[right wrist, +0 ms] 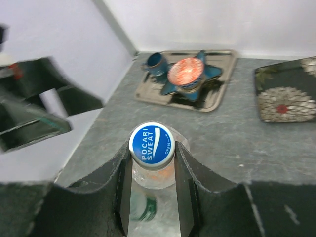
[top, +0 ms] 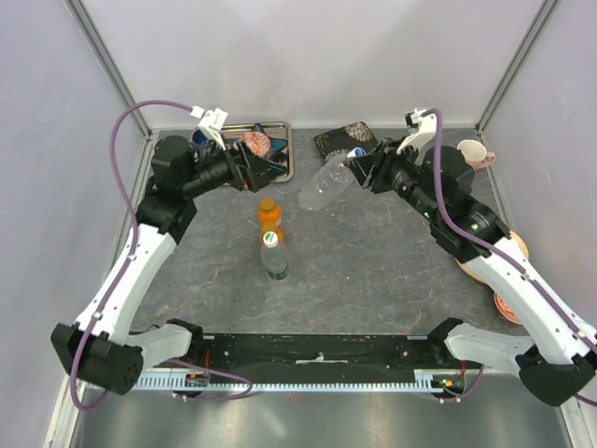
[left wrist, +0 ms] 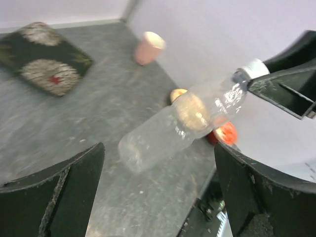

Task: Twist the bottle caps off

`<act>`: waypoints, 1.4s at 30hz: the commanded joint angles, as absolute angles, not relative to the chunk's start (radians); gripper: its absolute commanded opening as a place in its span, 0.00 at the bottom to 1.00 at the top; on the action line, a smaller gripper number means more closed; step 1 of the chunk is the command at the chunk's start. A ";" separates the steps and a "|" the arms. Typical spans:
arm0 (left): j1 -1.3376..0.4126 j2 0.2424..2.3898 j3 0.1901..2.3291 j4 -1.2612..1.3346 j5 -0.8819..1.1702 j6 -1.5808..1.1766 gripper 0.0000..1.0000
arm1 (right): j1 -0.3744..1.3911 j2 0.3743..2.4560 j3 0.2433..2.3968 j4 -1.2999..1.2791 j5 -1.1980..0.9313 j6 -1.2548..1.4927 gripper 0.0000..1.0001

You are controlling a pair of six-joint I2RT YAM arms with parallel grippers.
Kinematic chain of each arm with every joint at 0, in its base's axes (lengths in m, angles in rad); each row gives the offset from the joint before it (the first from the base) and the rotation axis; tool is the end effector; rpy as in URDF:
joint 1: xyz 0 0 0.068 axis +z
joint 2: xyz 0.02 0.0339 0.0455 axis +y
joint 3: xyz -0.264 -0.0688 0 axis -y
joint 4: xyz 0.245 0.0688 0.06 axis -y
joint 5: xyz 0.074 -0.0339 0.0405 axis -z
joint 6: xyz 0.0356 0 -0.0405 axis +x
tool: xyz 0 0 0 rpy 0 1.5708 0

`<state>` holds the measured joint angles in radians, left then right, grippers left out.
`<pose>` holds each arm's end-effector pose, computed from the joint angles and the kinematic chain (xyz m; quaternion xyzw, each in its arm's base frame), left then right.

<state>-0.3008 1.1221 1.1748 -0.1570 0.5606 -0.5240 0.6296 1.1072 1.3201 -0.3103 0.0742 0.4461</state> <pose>0.2337 -0.0923 0.4133 0.1045 0.7302 -0.4461 0.5069 0.1937 0.1378 0.4494 -0.0430 0.7394 0.3203 0.5907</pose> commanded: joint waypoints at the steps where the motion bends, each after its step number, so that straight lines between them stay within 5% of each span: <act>1: -0.330 1.216 1.278 0.117 1.006 -0.591 0.98 | 0.612 1.048 1.318 -0.307 -0.172 0.512 0.00; 18: -0.515 1.229 1.329 -0.124 1.020 -0.221 1.00 | 0.594 1.058 1.290 -0.095 -0.491 0.658 0.00; 30: -0.548 1.215 1.290 -0.149 0.983 -0.169 0.98 | 0.592 1.060 1.293 -0.038 -0.509 0.693 0.00; 41: -0.561 1.193 1.270 -0.167 1.012 -0.135 0.55 | 0.592 1.060 1.287 -0.049 -0.511 0.689 0.00; 42: -0.561 1.192 1.267 -0.167 1.009 -0.133 0.53 | 0.594 1.060 1.292 -0.063 -0.497 0.684 0.09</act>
<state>-0.5571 1.2213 1.2823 -0.1520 0.9966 -0.1898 0.5915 1.0698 1.2858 -0.1131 -0.4915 0.6659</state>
